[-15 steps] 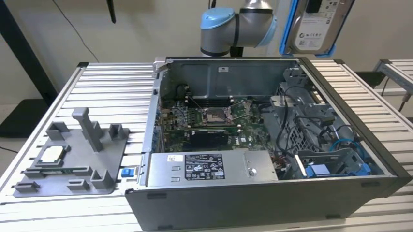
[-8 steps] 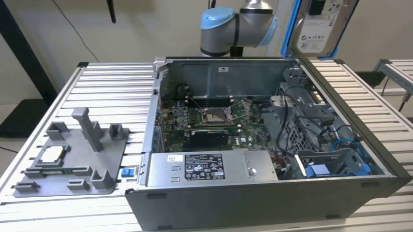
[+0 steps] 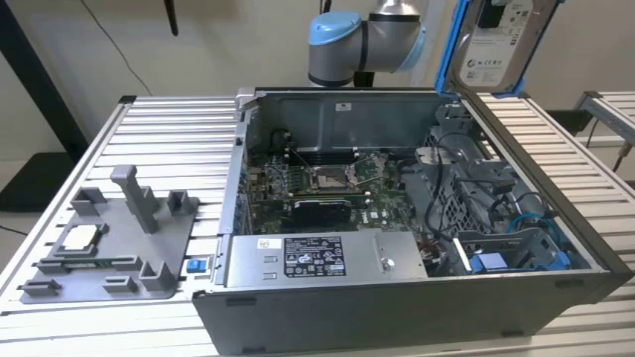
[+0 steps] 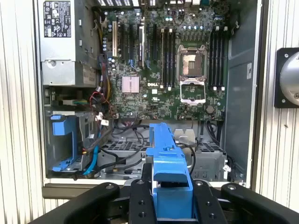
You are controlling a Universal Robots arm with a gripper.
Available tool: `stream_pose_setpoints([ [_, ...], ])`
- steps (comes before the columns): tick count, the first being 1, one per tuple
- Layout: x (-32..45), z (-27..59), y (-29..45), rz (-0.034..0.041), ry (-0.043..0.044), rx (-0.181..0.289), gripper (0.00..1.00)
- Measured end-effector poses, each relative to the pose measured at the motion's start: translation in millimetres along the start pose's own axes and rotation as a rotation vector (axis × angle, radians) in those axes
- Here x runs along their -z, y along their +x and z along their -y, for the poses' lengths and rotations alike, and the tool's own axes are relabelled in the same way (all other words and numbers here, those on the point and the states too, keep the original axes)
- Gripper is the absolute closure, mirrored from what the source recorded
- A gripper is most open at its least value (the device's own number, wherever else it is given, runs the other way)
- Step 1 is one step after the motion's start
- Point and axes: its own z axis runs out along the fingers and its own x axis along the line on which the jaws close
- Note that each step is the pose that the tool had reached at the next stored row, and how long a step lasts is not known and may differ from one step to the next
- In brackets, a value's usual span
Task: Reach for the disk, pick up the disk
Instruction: 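Pick up the disk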
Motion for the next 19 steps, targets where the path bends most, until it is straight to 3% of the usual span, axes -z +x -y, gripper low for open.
stream_pose_setpoints([
  [19,-5.9,-0.4,36.6,0.0000,0.0000,-0.001,1.00],
])
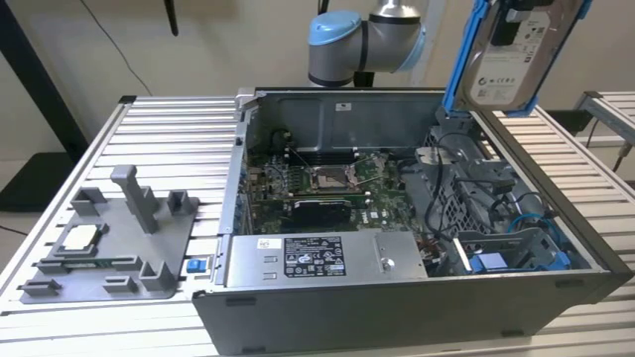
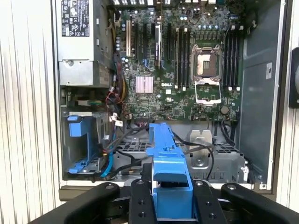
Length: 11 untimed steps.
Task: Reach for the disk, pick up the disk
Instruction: 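Pick up the disk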
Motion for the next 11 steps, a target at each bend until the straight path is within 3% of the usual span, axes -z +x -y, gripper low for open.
stream_pose_setpoints([
  [11,-2.8,0.3,16.9,-0.0009,0.0000,0.000,1.00],
])
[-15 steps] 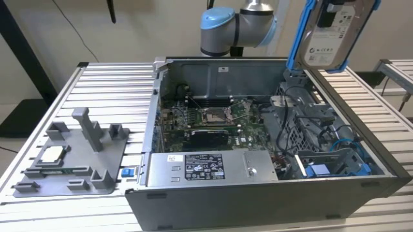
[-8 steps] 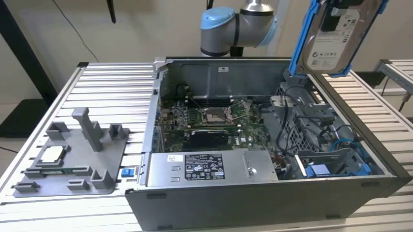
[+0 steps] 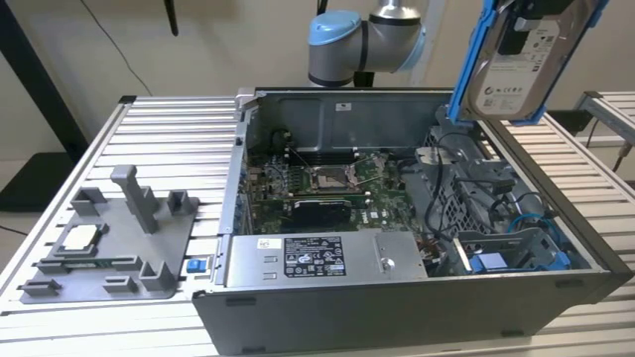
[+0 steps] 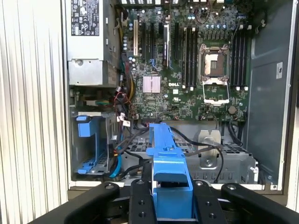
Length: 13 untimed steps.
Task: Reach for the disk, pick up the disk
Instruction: 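Pick up the disk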
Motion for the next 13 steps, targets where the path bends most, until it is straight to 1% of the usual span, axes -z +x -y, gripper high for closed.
stream_pose_setpoints([
  [8,-2.1,0.2,9.7,-0.0012,0.0000,0.000,1.00],
  [13,-3.5,0.3,18.2,-0.0015,0.0001,0.000,1.00],
])
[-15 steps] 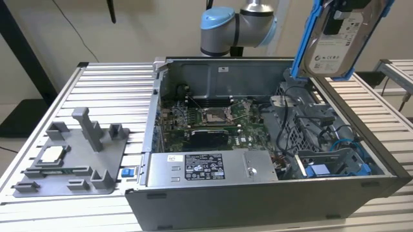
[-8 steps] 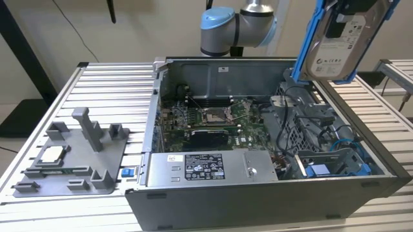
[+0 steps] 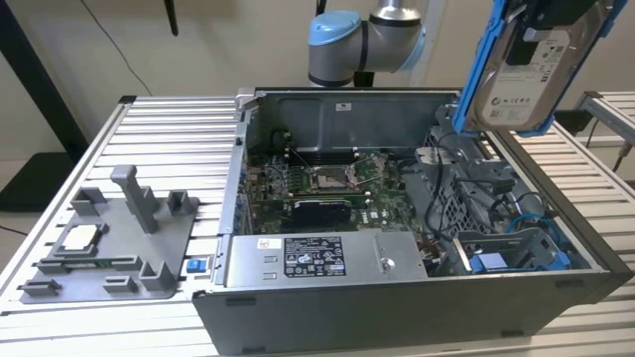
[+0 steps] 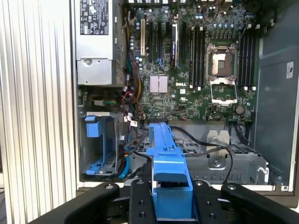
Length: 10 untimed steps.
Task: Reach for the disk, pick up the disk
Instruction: 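Pick up the disk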
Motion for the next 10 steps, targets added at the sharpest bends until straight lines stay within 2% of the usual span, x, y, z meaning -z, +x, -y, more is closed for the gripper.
stream_pose_setpoints([
  [10,-3.3,0.0,22.4,-0.0007,0.0000,0.000,1.00],
])
